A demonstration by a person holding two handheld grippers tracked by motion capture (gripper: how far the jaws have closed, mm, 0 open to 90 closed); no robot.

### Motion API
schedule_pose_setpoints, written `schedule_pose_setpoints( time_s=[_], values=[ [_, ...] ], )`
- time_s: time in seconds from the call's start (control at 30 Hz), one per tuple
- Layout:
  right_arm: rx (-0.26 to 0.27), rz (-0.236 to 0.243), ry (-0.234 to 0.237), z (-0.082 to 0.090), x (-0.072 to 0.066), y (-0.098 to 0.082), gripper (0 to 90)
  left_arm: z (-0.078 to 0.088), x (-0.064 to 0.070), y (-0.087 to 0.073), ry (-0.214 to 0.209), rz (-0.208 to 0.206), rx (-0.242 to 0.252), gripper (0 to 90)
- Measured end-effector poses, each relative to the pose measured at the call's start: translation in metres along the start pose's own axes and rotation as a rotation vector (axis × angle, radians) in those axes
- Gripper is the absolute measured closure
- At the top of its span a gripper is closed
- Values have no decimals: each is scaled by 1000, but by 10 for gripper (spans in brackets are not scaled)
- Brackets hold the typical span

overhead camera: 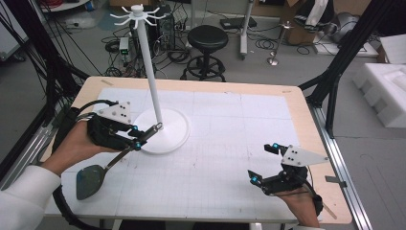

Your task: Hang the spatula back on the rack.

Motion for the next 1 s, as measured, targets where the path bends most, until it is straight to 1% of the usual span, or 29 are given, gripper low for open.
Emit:
schedule_pose_setpoints(
  time_s=[0.03,0.07,0.1,0.13,0.27,0.3,0.37,0.43,0.47,0.6,0.63,0.67,0.73,0.77,0.87,0.9,1.0],
  values=[
    [-1,-2,0,0,0,0,5,2,-1,1,8,3,9,692],
    [-1,1,-2,0,0,0,5,5,-2,2,5,5,22,692],
    [-2,-1,-1,-1,0,0,5,9,-4,3,24,11,43,691],
    [-2,-1,-1,-1,0,0,5,9,-4,3,24,11,43,691],
    [-5,-4,0,-1,1,-2,5,17,-7,5,29,28,83,692],
    [-4,-6,-1,-1,1,-2,5,20,-9,6,41,29,85,691],
    [-4,-8,-3,0,2,-2,5,26,-12,8,41,42,112,692],
    [-4,-8,-1,0,1,-2,5,29,-13,9,36,47,119,692],
    [-4,-8,-1,0,1,-2,5,32,-14,10,41,54,137,692],
    [-3,-6,-1,-1,1,-2,5,42,-19,15,64,68,180,692],
    [-4,-4,-2,-1,2,-2,5,44,-19,16,71,71,183,692],
    [-5,-5,-1,0,1,-2,5,45,-20,17,68,64,183,692],
    [-5,-4,0,0,1,-2,5,47,-20,18,72,71,181,692],
    [-5,-5,-1,0,1,-2,5,48,-21,19,72,65,176,692],
    [-5,-6,0,0,2,-2,5,53,-24,22,82,67,192,692],
    [-4,-7,-2,0,2,-2,5,57,-26,24,89,75,209,692],
    [-8,-8,-3,0,2,-3,5,61,-29,26,100,85,218,692]
  ],
)
Point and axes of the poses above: each handheld gripper's, and its own axes: z roughly backward along the jaws, y roughly out of its top, x roughly to its right, the point moved 6 cm from there along -z, roughly forward along the jaws, and after that the axes turned 2 degrees about -z, right-handed, at the moved point
